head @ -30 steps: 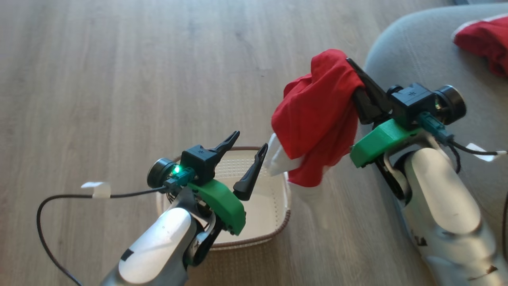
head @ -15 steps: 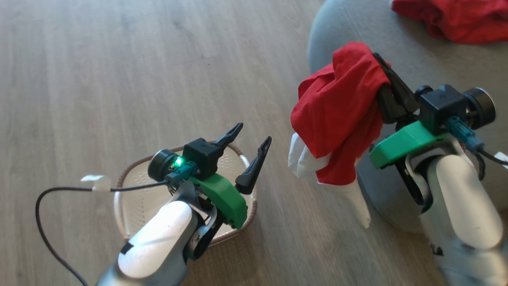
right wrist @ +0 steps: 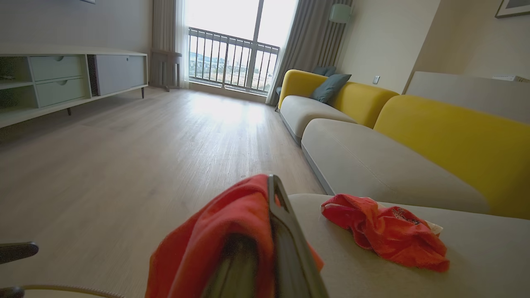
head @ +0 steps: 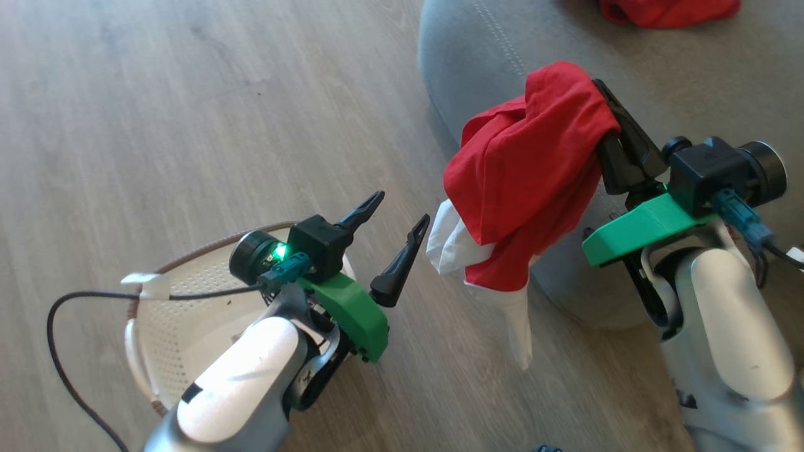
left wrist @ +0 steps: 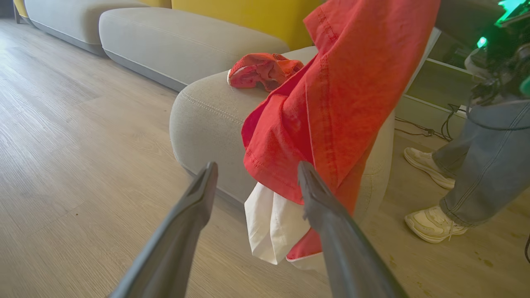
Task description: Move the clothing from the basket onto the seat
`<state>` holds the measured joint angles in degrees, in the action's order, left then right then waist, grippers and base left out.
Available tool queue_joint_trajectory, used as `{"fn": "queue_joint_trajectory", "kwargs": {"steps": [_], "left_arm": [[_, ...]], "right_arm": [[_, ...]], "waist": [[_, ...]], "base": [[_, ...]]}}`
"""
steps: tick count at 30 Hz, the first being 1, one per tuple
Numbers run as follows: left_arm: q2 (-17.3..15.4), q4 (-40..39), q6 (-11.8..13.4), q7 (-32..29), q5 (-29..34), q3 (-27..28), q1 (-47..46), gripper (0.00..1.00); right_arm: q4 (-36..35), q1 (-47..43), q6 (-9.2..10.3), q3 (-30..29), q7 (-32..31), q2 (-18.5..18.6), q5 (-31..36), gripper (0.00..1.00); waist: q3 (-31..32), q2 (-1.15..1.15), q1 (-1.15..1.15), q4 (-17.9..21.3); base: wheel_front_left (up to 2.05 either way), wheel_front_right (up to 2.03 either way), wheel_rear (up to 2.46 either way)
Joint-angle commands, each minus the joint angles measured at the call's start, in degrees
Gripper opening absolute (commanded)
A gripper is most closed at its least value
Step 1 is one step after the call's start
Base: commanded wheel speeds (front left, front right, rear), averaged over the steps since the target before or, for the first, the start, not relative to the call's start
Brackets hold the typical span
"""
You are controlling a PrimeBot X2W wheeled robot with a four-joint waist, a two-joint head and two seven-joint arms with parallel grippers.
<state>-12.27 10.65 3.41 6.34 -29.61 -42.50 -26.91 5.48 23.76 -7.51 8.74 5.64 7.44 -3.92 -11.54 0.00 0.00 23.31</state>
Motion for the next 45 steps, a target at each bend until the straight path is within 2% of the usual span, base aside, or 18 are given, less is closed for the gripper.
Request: {"fn": "queue_joint_trajectory", "kwargs": {"steps": [1,12,16,20,24,29,33,38,45], "left_arm": [[-1.0,-2.4,0.4,-0.2,0.7,1.8,-2.5,1.00],[-2.8,-5.8,1.3,-2.3,1.2,1.0,-1.8,1.00],[-4.5,-7.7,1.7,-3.2,1.0,1.4,-1.3,1.00],[-5.8,-9.7,2.0,-4.1,0.6,1.6,-0.2,1.00],[-5.9,-11.5,1.6,-5.3,1.0,0.5,-0.7,1.00],[-5.7,-13.8,1.5,-6.2,1.0,-0.5,-0.9,1.00],[-7.6,-15.6,1.6,-6.8,1.0,-0.3,0.0,1.00],[-11.8,-19.2,2.7,-8.0,1.3,1.1,1.9,1.00],[-19.3,-24.7,4.8,-10.5,2.2,3.5,5.3,1.00]], "right_arm": [[-2.4,0.2,0.02,0.2,0.8,-0.7,0.5,0.00],[-0.7,1.4,0.02,-0.9,2.8,-2.9,0.6,0.00],[1.9,6.2,0.02,-2.8,3.4,-3.9,-0.3,0.00],[6.9,15.5,0.02,-6.3,2.8,-4.5,-2.8,0.00],[11.7,28.8,0.02,-13.7,0.5,-4.5,-4.7,0.00],[14.8,44.6,0.02,-30.9,-4.3,-2.6,1.5,0.00],[15.7,52.2,0.02,-39.6,-8.3,0.8,6.9,0.00],[15.7,53.5,0.02,-49.8,-8.9,0.2,9.8,0.00],[21.0,45.5,0.02,-56.4,-3.4,-3.4,12.2,0.00]], "waist": [[-1.0,0.00,0.00,1.4],[-4.3,0.00,0.00,4.7],[-6.1,0.00,0.00,6.0],[-7.7,0.00,0.00,6.2],[-10.1,0.00,0.00,4.1],[-13.6,0.00,0.00,-0.2],[-17.2,0.00,0.00,-2.9],[-23.3,0.00,0.00,-3.5],[-31.4,0.00,0.00,-1.9]], "base": [[0.00,0.00,0.00],[0.00,0.00,0.00],[0.00,0.00,0.00],[0.00,0.00,0.00],[0.00,0.00,0.00],[0.00,0.00,0.00],[0.00,0.00,0.00],[0.00,0.00,0.00],[0.00,0.00,0.00]]}}
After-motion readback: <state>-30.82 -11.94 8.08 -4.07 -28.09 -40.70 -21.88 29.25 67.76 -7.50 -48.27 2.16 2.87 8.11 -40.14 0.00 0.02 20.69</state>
